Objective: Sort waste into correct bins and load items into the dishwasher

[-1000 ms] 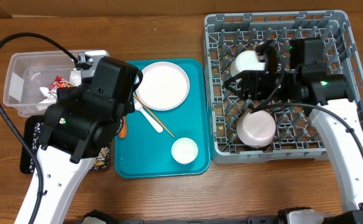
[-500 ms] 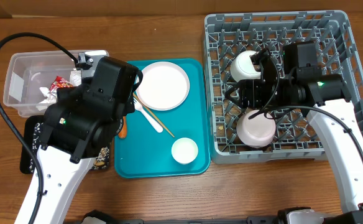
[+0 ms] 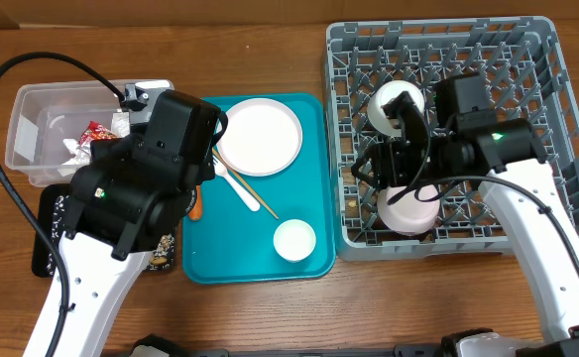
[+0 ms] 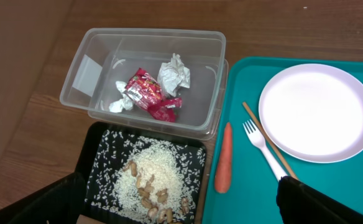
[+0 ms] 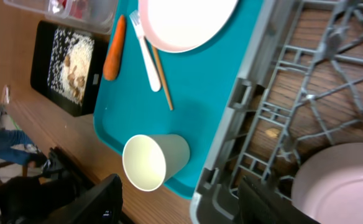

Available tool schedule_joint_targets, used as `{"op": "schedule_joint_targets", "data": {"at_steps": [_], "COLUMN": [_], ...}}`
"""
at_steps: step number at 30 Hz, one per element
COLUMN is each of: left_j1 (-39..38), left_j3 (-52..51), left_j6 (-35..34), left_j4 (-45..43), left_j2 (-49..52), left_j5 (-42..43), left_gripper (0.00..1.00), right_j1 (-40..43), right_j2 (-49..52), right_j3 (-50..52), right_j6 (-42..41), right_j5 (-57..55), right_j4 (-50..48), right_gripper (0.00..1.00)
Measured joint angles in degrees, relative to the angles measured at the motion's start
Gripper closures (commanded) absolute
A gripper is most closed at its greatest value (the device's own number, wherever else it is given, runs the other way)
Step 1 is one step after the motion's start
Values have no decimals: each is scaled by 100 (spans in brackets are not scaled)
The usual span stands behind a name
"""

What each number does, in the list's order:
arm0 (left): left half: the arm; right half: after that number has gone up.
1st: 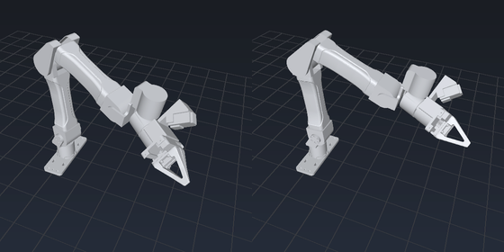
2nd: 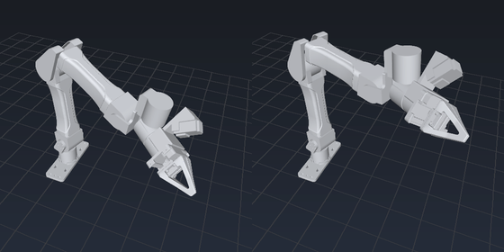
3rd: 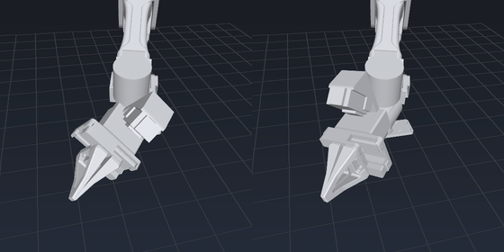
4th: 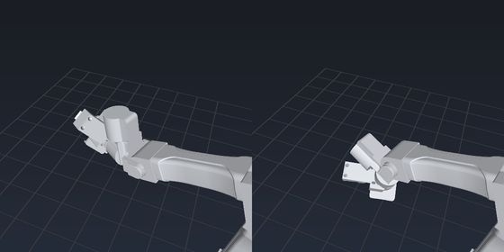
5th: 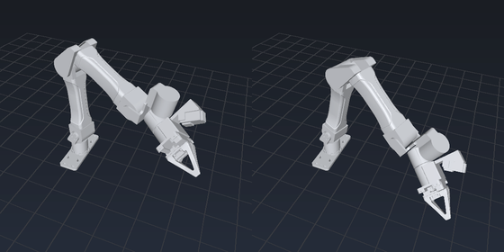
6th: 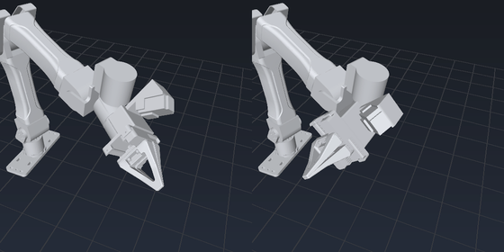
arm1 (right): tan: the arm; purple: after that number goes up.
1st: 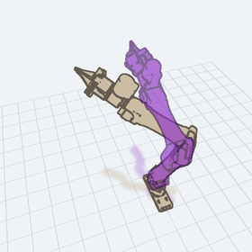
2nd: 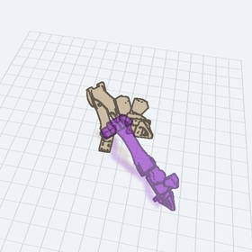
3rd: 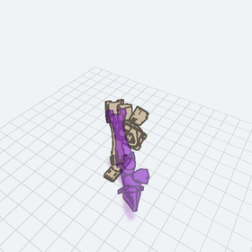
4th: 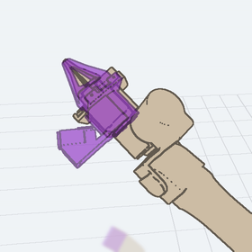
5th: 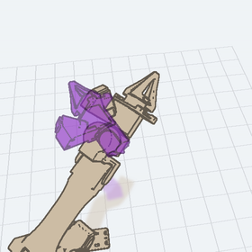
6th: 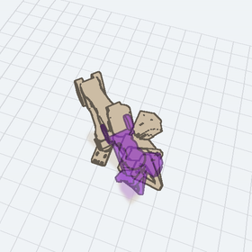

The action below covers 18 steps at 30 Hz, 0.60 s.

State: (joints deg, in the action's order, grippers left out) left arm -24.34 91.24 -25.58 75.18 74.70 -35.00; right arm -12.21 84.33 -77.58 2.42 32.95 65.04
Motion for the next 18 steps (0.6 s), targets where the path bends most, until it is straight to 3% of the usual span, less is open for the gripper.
{"op": "schedule_joint_targets", "data": {"at_steps": [18], "left_j1": [0], "left_j3": [0], "left_j6": [2], "left_j4": [2], "left_j2": [0], "left_j5": [0], "left_gripper": [0], "right_j1": [-337], "right_j2": [0], "right_j3": [0], "right_j6": [63], "right_j5": [-11], "right_j4": [522], "right_gripper": [32]}}
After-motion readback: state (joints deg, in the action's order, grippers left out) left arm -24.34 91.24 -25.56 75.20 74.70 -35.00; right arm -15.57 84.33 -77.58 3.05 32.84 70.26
